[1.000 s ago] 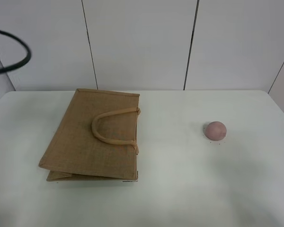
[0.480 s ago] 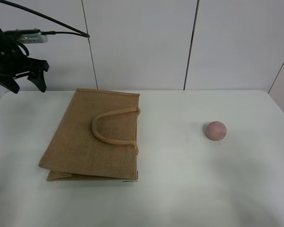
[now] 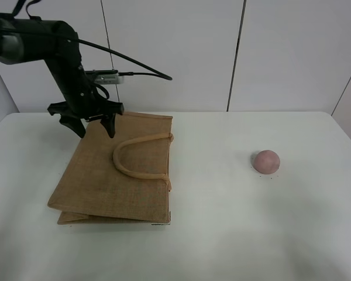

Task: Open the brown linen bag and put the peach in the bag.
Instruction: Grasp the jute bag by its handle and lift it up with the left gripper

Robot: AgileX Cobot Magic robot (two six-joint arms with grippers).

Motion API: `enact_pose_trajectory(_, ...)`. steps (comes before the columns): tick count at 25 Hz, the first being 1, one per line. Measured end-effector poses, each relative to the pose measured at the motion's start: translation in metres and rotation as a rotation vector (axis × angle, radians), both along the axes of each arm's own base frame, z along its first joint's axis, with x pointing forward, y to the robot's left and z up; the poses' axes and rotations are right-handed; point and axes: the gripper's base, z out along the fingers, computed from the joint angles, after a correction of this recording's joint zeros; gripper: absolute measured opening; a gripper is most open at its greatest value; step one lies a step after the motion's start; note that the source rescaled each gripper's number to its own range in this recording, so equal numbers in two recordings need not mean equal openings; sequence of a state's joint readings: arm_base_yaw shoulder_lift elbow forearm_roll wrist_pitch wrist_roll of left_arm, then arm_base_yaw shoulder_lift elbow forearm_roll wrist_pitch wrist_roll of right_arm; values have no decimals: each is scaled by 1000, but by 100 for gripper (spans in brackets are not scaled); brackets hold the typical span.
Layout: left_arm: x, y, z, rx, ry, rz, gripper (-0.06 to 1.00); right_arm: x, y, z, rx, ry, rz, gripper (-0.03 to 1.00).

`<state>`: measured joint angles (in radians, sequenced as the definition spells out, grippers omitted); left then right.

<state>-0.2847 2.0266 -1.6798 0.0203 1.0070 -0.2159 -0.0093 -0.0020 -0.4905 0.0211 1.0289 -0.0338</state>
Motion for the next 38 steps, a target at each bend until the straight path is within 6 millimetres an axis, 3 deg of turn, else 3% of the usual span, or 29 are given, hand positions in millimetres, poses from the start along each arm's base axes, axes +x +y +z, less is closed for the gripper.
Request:
enact_pose_trajectory(4, 3, -19, -11, -25, -23, 1, 100, 0, 0, 0, 0, 0, 0, 100)
enact_pose_trajectory(19, 16, -24, -85, 4, 90, 18, 100, 0, 0, 0, 0, 0, 0, 100)
enact_pose_trajectory(38, 26, -26, -88, -6, -6, 10, 100, 0, 0, 0, 0, 0, 0, 100)
